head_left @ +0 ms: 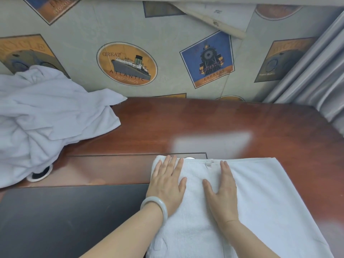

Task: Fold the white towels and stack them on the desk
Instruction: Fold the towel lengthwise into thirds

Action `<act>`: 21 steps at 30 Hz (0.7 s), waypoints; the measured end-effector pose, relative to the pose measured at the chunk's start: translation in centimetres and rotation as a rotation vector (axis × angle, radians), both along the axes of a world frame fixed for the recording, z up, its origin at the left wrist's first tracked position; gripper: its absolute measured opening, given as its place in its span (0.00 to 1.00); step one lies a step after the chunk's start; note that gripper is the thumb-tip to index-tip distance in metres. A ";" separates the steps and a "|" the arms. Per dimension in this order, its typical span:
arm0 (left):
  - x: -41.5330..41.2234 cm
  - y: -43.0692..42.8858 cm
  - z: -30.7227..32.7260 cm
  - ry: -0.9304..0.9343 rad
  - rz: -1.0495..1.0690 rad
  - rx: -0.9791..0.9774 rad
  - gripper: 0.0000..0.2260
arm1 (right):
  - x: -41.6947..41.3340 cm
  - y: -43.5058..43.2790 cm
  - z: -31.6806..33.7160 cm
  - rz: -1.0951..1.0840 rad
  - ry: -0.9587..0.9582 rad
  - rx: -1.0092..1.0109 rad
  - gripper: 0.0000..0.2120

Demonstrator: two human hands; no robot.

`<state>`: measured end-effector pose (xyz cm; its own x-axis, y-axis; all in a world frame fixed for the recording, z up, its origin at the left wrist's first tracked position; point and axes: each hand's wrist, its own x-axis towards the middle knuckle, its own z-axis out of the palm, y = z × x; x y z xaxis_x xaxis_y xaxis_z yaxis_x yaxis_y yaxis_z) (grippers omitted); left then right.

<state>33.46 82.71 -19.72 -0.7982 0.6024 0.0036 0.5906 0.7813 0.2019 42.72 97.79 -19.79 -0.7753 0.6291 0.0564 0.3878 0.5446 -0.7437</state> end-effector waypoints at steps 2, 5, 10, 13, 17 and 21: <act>0.0 0.0 0.0 0.007 -0.004 -0.004 0.27 | 0.2 0.2 0.5 -0.113 0.012 -0.074 0.34; 0.1 0.1 0.0 0.012 0.009 -0.024 0.29 | -1.0 1.4 1.5 -0.149 -0.168 -0.086 0.29; 0.0 0.2 -0.1 0.022 0.026 -0.048 0.32 | -3.8 4.5 3.8 -0.081 -0.327 -0.410 0.14; 0.4 0.0 0.4 0.011 0.015 -0.093 0.33 | -4.2 4.4 4.0 -0.008 -0.282 -0.423 0.08; 0.9 -0.1 2.0 0.121 0.090 -0.054 0.30 | -4.2 3.9 3.9 -0.039 -0.123 -0.416 0.06; 3.5 0.0 1.5 0.027 -0.036 -0.090 0.31 | -3.7 2.5 2.6 -0.031 -0.136 -0.221 0.16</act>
